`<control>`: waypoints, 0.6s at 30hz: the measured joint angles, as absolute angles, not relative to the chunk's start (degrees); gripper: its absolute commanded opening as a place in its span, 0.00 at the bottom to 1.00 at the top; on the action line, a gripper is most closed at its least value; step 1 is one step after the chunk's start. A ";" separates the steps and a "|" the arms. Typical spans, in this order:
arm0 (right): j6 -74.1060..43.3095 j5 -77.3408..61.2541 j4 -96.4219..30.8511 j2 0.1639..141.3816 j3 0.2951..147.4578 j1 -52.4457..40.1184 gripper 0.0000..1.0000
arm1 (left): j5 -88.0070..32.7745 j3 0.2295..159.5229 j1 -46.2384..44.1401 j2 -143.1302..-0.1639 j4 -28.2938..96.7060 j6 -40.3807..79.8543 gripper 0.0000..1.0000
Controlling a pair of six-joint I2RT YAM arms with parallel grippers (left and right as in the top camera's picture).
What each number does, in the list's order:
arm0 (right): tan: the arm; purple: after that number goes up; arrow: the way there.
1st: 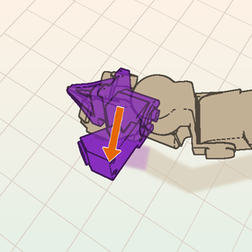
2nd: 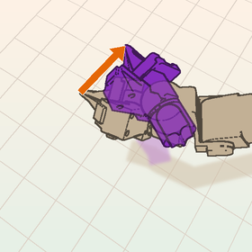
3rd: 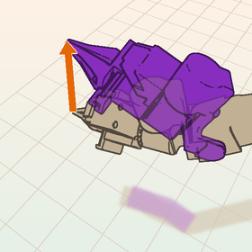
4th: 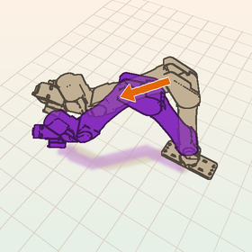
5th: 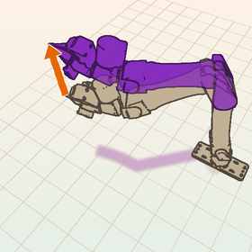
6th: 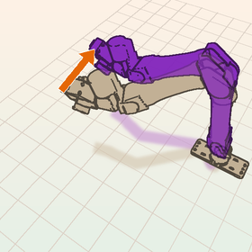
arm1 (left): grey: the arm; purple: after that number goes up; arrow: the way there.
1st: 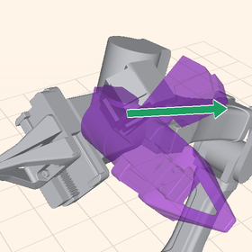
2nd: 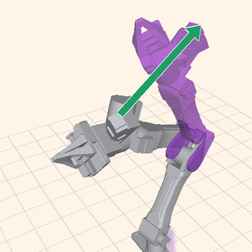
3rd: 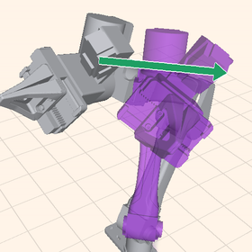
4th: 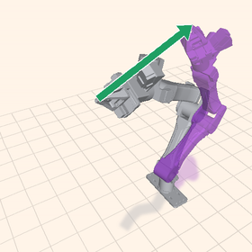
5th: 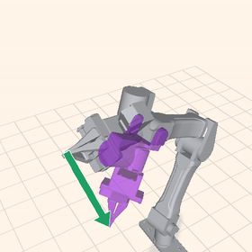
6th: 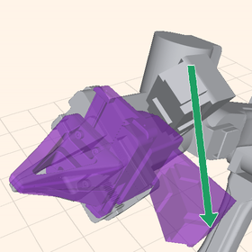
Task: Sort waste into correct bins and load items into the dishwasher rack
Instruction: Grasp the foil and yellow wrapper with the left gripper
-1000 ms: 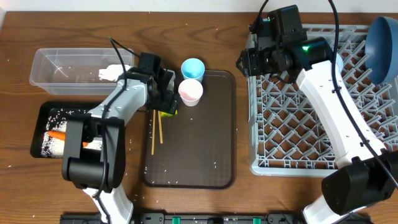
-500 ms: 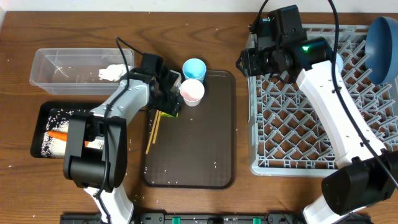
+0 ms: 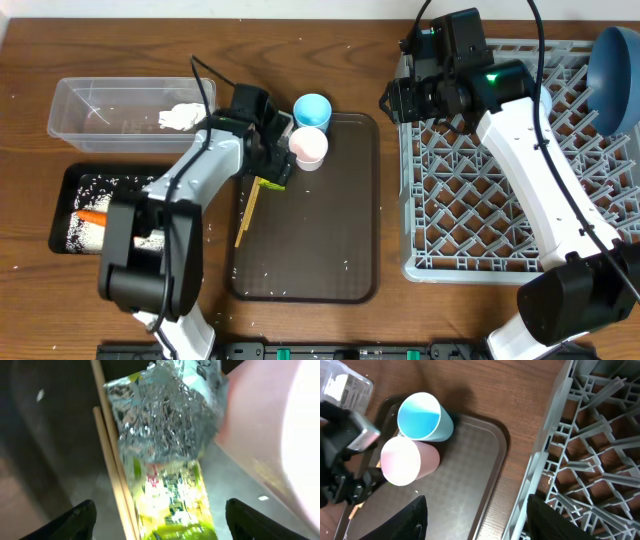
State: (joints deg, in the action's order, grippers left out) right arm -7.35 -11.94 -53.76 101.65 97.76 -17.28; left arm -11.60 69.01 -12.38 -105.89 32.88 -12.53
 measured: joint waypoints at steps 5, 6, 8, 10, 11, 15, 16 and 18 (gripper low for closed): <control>-7.35 -11.94 -53.76 101.65 97.76 -17.28 0.57 | -11.46 69.01 -12.38 -103.53 37.19 -6.90 0.78; -7.33 -11.94 -53.74 101.65 97.76 -17.28 0.57 | -11.44 69.01 -12.38 -103.44 38.00 -5.96 0.78; -7.33 -11.94 -53.76 101.65 97.76 -17.28 0.57 | -11.40 69.01 -12.38 -103.44 39.44 -4.54 0.77; -7.33 -11.94 -53.74 101.65 97.76 -17.28 0.57 | -11.42 68.97 -12.38 -103.44 40.05 -3.64 0.76; -7.33 -11.94 -53.76 101.65 97.76 -17.28 0.57 | -11.42 68.86 -12.38 -103.44 40.01 -3.27 0.75; -7.33 -11.94 -53.76 101.65 97.76 -17.28 0.57 | -11.42 67.55 -12.47 -103.44 39.00 -2.68 0.74; -7.33 -11.94 -53.76 101.65 97.76 -17.28 0.57 | -11.42 66.92 -12.58 -103.44 38.11 -2.57 0.74; -7.33 -11.94 -53.76 101.65 97.76 -17.28 0.57 | -11.42 65.52 -12.99 -103.44 36.01 -2.28 0.71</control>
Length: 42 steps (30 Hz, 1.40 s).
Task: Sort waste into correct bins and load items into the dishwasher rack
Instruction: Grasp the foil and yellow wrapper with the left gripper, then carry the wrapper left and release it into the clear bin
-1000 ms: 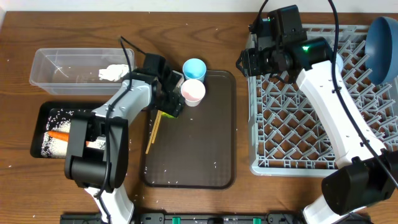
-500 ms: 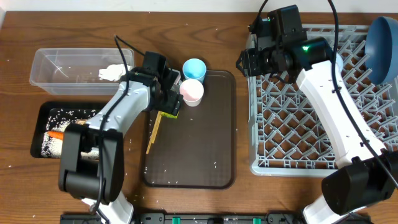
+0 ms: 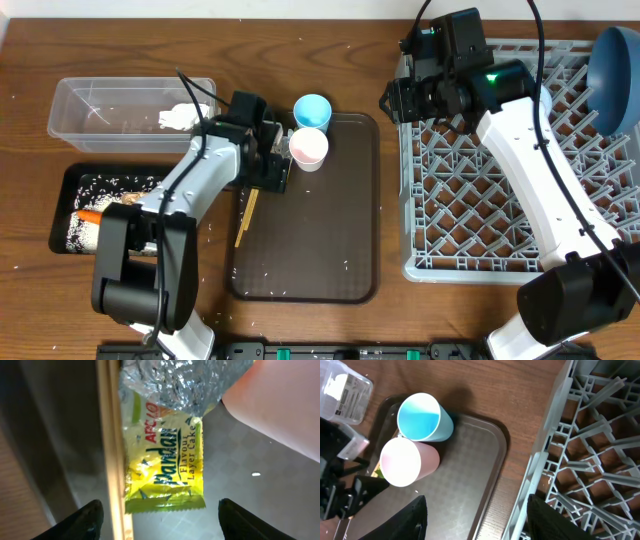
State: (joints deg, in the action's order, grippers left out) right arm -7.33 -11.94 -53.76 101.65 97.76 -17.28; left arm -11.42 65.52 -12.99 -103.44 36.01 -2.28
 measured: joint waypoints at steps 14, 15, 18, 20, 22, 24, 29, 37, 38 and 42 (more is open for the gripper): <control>-7.31 -11.94 -54.92 101.65 97.76 -17.28 0.57 | -7.51 62.30 -17.50 -103.44 29.08 10.70 0.67; -7.31 -11.94 -54.94 101.65 97.76 -17.28 0.57 | -6.85 62.30 -17.50 -103.44 29.06 11.44 0.67; -7.31 -11.94 -54.94 101.65 97.76 -17.28 0.57 | -5.34 62.30 -17.58 -103.46 28.36 13.08 0.67; -7.33 -11.94 -54.94 101.65 97.76 -17.28 0.57 | -4.89 62.30 -17.61 -103.81 27.11 13.67 0.67; -7.31 -11.94 -54.98 101.65 97.76 -17.28 0.57 | -4.40 62.30 -17.65 -104.73 26.46 13.96 0.68; -7.33 -11.94 -55.05 101.65 97.76 -17.28 0.57 | -4.19 62.30 -17.69 -106.06 26.39 14.13 0.67; -7.31 -11.94 -55.05 101.65 97.76 -17.28 0.57 | -3.55 62.41 -17.76 -106.26 26.00 14.74 0.56; -7.31 -11.94 -55.05 101.65 97.76 -17.28 0.57 | -3.22 62.41 -17.74 -106.39 25.89 15.18 0.15; -7.31 -11.94 -55.07 101.65 97.76 -17.28 0.57 | -3.20 62.41 -17.74 -106.41 25.89 15.31 0.11; -7.31 -11.94 -55.05 101.65 97.76 -17.28 0.57 | -3.44 62.43 -17.76 -106.37 26.61 15.11 0.06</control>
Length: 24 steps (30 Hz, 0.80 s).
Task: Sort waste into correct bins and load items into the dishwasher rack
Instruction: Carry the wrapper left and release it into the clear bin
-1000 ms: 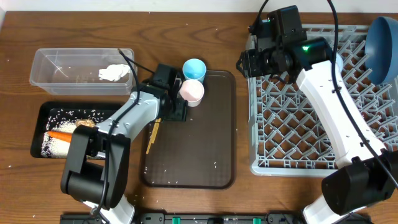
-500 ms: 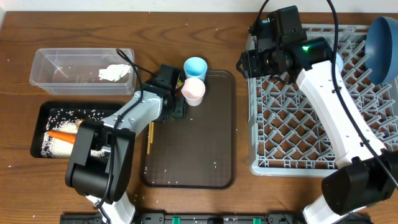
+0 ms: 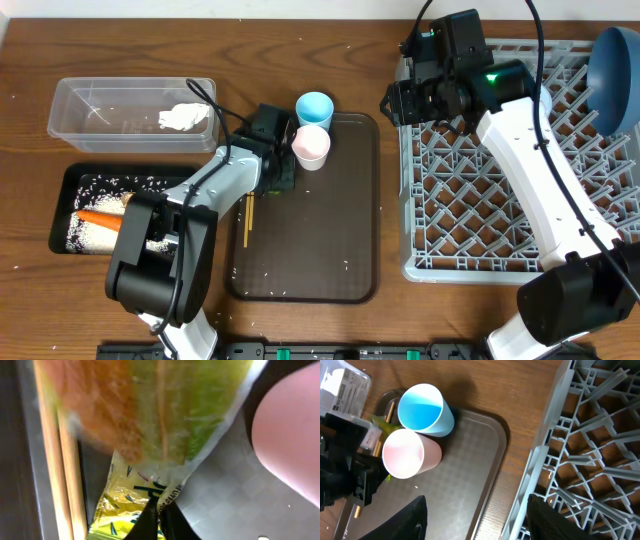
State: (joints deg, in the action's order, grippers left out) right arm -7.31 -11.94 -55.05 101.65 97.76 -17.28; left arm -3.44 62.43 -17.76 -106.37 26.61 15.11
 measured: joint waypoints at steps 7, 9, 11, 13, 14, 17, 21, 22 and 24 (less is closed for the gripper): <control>-7.16 -11.94 -55.07 101.65 97.76 -17.28 0.57 | -3.49 62.43 -17.76 -102.74 28.10 15.07 0.06; -7.16 -11.94 -55.07 101.65 97.76 -17.28 0.57 | -3.46 62.43 -17.74 -99.53 28.18 15.07 0.06; -7.16 -11.94 -55.07 101.65 97.76 -17.28 0.57 | -3.46 62.43 -17.74 -95.50 28.16 15.07 0.06; -7.16 -11.94 -55.05 101.65 97.76 -17.28 0.57 | -3.40 62.43 -17.74 -91.33 28.14 15.07 0.06; -7.16 -11.94 -55.05 101.65 97.76 -17.28 0.57 | -3.11 62.43 -17.74 -89.06 28.10 15.07 0.06; -7.16 -11.94 -55.07 101.65 97.76 -17.28 0.57 | -1.23 62.43 -17.72 -83.70 28.01 15.07 0.06; -7.14 -11.94 -55.05 101.65 97.76 -17.28 0.57 | 4.14 62.46 -17.06 -78.59 26.44 15.07 0.06; -7.14 -11.94 -55.05 101.65 97.76 -17.28 0.57 | 5.93 62.48 -16.60 -77.87 25.45 15.07 0.06; -7.14 -11.94 -55.05 101.65 97.76 -17.28 0.57 | 8.49 62.50 -15.51 -77.58 23.29 15.05 0.06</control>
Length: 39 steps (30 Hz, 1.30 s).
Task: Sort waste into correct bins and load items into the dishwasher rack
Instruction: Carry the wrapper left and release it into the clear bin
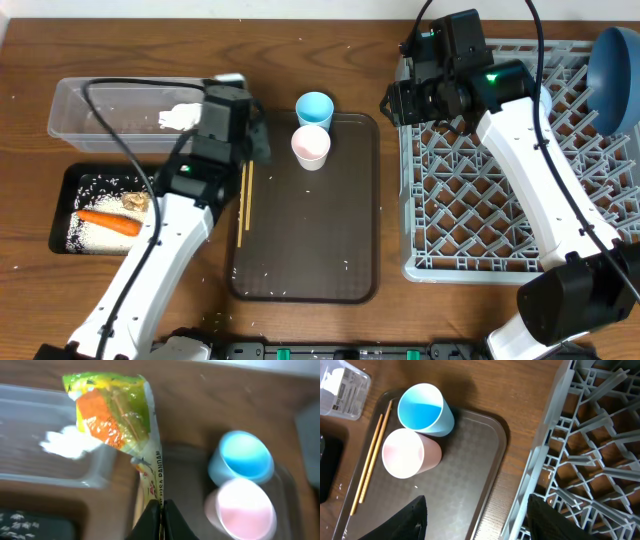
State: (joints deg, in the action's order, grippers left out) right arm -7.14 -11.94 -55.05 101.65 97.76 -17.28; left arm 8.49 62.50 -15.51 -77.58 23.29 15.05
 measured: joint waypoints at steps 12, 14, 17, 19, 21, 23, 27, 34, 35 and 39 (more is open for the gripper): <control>-7.14 -11.94 -55.29 101.65 97.76 -17.28 0.57 | 13.30 62.61 -2.66 -86.80 6.46 14.33 0.06; -7.14 -11.94 -55.24 101.65 97.76 -17.28 0.57 | 13.34 62.63 -1.02 -88.49 5.30 13.67 0.06; -7.14 -11.94 -55.20 101.65 97.76 -17.28 0.57 | 13.32 63.07 1.32 -91.05 3.33 12.62 0.06; -7.14 -11.94 -55.16 101.65 97.76 -17.28 0.57 | 13.32 63.51 2.37 -92.38 1.96 12.19 0.06; -7.14 -11.94 -55.16 101.65 97.76 -17.28 0.58 | 13.34 63.81 3.31 -93.78 -0.03 11.90 0.16; -7.14 -11.94 -55.18 101.65 97.76 -17.28 0.58 | 13.47 64.01 3.95 -95.37 -2.09 11.14 0.36; -7.14 -11.94 -55.37 101.65 97.76 -17.28 0.58 | 13.50 64.16 4.08 -98.28 -4.40 10.92 0.73; -7.14 -11.94 -55.59 101.65 97.76 -17.28 0.58 | 13.47 64.47 4.03 -99.33 -3.33 10.07 0.87; -7.14 -11.94 -55.59 101.65 97.76 -17.28 0.57 | 13.43 64.90 4.03 -99.33 -1.41 9.93 0.89; -7.14 -11.94 -55.55 101.65 97.76 -17.28 0.58 | 12.23 68.55 4.03 -99.33 8.34 9.15 0.91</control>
